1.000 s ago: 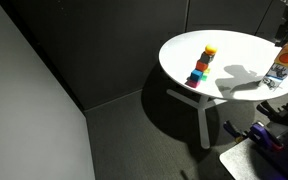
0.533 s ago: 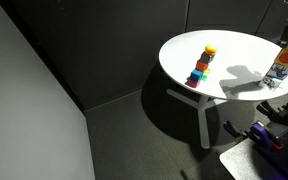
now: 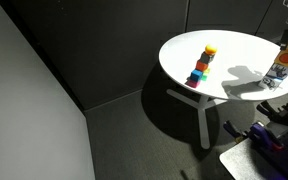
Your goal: Put the orange plushy cube on the table
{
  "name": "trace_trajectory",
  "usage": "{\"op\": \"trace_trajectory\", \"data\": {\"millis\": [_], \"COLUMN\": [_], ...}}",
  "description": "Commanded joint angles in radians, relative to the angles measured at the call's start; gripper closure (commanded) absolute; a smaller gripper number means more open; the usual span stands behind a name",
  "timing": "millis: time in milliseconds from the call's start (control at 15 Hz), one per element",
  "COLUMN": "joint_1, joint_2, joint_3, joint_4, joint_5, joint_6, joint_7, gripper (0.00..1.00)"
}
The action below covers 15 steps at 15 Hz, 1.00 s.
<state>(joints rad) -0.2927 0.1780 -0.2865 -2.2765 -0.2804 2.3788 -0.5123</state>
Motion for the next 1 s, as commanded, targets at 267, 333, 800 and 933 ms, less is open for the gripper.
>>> {"op": "trace_trajectory", "data": {"millis": [267,333,800,933], "joint_1": [-0.027,-0.028,-0.031,-0.027], "joint_2": [0.013,0.013,0.024,0.018], "joint_3": [-0.001,-0.001,0.002,0.004], "joint_4": [-0.011,-0.012,-0.010,-0.011], "joint_5": [-0.018,-0.019,-0.018,-0.017], "joint_6": [0.036,0.037,0.029,0.024], "joint_7": [-0.015,-0.014,-0.006,-0.003], "gripper": [0.00,0.00,0.51,0.64]}}
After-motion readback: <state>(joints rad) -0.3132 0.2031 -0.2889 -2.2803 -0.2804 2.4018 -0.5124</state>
